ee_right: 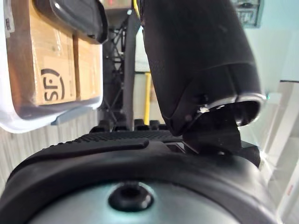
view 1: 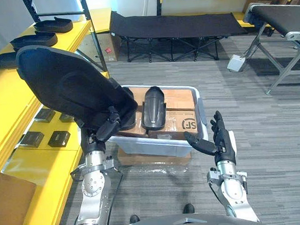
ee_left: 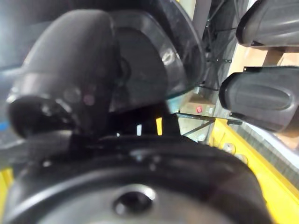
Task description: Walk over and take three plastic housings, then place them on the shelf
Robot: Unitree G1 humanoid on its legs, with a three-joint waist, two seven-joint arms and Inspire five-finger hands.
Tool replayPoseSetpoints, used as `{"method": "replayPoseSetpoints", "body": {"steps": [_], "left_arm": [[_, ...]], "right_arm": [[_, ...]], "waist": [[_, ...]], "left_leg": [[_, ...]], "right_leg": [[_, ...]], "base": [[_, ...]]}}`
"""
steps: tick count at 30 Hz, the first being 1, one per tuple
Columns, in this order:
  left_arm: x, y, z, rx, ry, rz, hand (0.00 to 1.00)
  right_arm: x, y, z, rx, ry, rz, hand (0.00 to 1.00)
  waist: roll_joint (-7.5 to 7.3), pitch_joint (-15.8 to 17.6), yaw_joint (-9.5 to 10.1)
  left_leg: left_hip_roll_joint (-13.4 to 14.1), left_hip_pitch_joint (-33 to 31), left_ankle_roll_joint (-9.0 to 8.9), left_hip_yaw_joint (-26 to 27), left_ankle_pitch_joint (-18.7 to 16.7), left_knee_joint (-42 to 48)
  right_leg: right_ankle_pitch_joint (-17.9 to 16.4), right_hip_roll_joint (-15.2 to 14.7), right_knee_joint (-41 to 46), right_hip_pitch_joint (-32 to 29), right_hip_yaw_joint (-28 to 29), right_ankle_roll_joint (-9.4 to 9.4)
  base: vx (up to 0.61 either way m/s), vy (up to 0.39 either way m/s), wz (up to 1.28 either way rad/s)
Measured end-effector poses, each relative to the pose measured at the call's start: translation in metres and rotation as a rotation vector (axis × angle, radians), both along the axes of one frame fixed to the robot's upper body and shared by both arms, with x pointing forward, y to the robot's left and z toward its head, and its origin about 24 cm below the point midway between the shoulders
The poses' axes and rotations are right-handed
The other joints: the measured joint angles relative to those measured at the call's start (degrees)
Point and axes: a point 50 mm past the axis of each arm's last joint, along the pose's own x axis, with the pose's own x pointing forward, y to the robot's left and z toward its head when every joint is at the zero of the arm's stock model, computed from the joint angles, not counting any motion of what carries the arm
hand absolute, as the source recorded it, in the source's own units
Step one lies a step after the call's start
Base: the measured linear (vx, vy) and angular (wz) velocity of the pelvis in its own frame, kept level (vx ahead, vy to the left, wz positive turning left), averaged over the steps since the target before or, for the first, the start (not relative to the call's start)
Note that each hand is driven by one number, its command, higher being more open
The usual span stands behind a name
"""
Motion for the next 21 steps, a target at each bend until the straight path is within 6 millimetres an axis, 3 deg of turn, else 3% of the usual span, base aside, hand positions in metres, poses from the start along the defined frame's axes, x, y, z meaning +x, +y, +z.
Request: {"method": "replayPoseSetpoints", "body": {"steps": [7, 15, 21], "left_arm": [[-0.014, 0.003, 0.003, 0.026, -0.003, -0.053, 0.00], [-0.020, 0.002, 0.026, 0.067, -0.099, -0.146, 0.00], [-0.030, 0.014, 0.044, 0.056, -0.179, -0.164, 0.00]], "right_arm": [[0.003, 0.011, 0.001, -0.005, 0.014, 0.144, 1.00], [0.021, 0.040, 0.012, -0.049, -0.023, 0.368, 1.00], [0.038, 0.051, 0.027, -0.124, -0.105, 0.403, 1.00]], "waist": [[1.28, 0.1, 1.87], [2.08, 0.4, 6.45], [1.98, 0.5, 9.54]], "left_leg": [[-0.2, -0.2, 0.02, -3.2, 0.1, 0.0], [-0.7, -2.1, 0.58, -10.3, 0.5, 1.8], [-2.3, -3.1, 0.87, -13.6, 0.8, 1.6]], "right_leg": [[-0.8, -0.2, 0.0, 1.6, -3.3, 0.04], [-1.5, -0.4, 0.3, 4.7, -10.8, 0.41], [-2.0, -1.3, 0.3, 5.8, -13.7, 1.20]], "base": [[0.01, 0.006, 0.21], [0.02, 0.006, 0.46], [0.01, 0.049, 0.32]]}}
